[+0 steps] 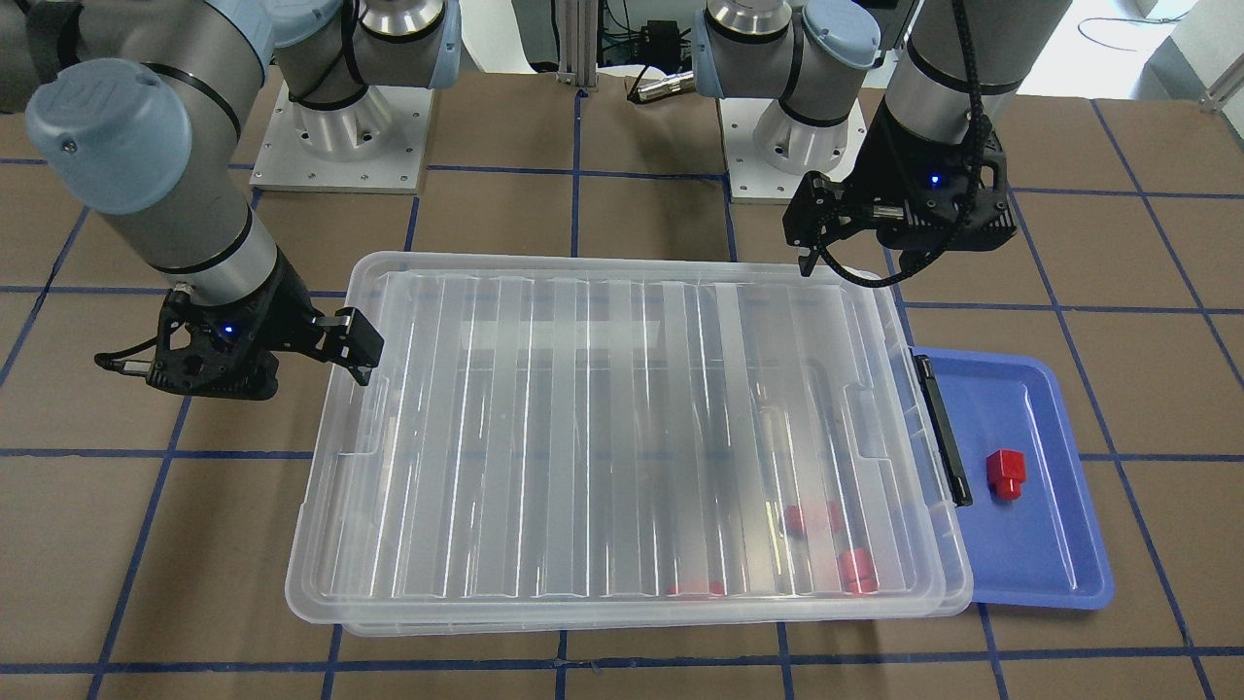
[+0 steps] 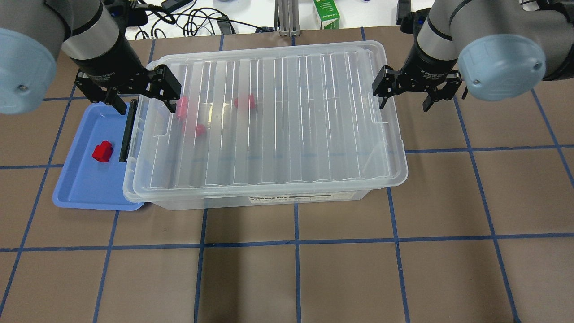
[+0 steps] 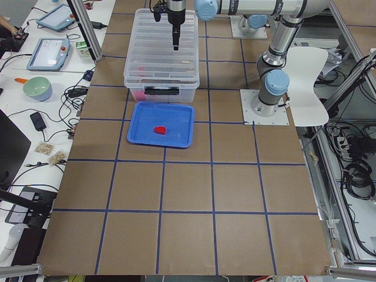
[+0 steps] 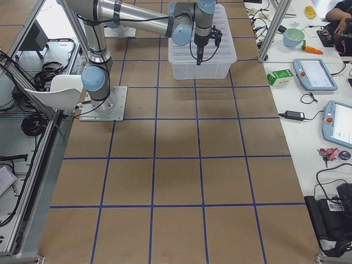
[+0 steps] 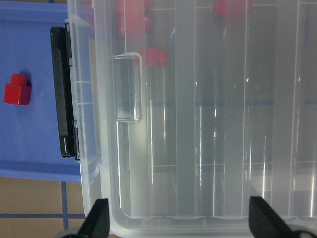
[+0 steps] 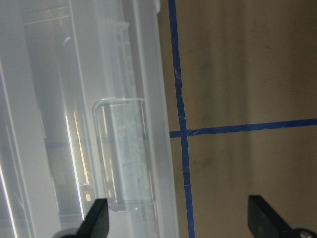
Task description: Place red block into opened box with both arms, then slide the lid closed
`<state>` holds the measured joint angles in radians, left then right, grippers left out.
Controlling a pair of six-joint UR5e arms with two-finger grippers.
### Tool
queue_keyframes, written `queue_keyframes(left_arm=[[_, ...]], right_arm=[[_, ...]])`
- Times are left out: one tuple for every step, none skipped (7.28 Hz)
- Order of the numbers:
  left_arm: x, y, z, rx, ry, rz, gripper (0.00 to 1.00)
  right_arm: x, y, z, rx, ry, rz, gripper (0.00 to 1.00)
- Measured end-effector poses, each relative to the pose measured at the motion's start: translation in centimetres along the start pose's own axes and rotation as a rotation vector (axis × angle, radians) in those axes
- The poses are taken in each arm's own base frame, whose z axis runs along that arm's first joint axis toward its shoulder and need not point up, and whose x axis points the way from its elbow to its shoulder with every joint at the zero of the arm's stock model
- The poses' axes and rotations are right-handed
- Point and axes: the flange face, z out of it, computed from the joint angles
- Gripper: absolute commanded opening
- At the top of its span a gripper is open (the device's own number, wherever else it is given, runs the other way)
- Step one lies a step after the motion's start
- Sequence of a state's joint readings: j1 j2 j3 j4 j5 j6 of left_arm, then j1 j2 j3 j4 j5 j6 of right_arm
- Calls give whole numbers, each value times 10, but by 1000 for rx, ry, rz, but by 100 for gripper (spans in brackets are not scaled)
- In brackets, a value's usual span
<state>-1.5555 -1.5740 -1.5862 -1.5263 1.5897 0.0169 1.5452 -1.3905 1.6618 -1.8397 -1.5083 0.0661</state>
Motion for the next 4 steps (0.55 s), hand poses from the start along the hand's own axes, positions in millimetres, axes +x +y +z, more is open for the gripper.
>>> queue_keyframes(left_arm=[[0, 0, 0, 0, 0, 0, 100], [0, 0, 0, -1, 0, 0, 100], [0, 0, 1, -1, 0, 0, 100], [0, -1, 1, -2, 1, 0, 100]], right_arm=[[2, -1, 4, -4, 3, 3, 100], [3, -3, 8, -12, 6, 5, 100], [5, -7, 15, -22, 15, 6, 100], [6, -10, 19, -29, 28, 8, 100]])
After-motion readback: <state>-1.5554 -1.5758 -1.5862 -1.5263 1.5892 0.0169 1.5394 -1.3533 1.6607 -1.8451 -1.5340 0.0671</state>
